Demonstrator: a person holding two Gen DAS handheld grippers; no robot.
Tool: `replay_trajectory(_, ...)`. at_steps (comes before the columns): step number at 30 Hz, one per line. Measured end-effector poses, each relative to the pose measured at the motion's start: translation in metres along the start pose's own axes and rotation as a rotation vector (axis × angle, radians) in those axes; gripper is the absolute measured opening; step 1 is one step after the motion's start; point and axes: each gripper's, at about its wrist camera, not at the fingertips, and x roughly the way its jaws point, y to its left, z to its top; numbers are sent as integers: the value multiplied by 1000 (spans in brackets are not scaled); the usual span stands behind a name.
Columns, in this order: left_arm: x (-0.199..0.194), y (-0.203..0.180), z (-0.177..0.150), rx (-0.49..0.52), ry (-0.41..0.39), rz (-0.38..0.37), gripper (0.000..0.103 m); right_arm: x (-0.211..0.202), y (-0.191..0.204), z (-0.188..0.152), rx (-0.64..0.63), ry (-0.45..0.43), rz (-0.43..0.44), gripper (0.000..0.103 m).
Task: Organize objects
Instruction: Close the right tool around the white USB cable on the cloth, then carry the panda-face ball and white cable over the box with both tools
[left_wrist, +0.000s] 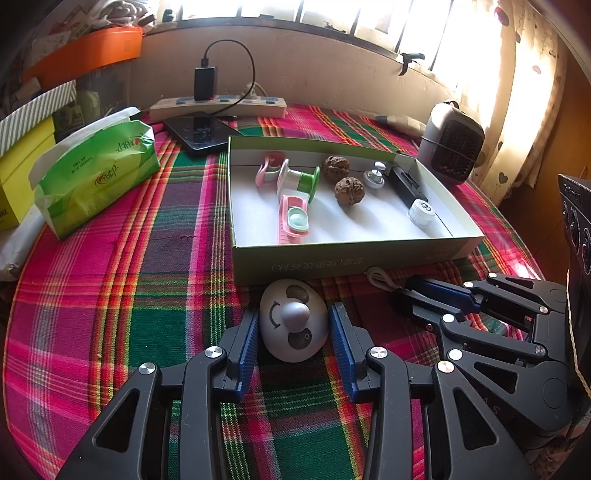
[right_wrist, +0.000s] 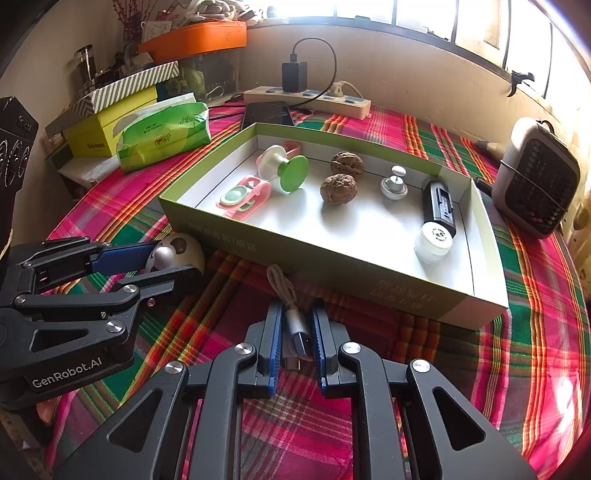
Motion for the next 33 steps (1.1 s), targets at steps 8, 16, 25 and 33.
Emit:
replay_trajectory(8,0,-1,0,0,0,1,36,0,0,-1,9,0,6,14)
replay_trajectory(16,-1,0,0,-2,1,1,36,-2,1,-2,30,-3,20,13)
replay_trajectory(25,-5,-3,-1,1,-7,1,36,-6,-1,-3,55,-15,45,13)
replay_trajectory(33,-8,-4,-1,7,-13,1,36,-11,-3,-4,73,-27,53,13)
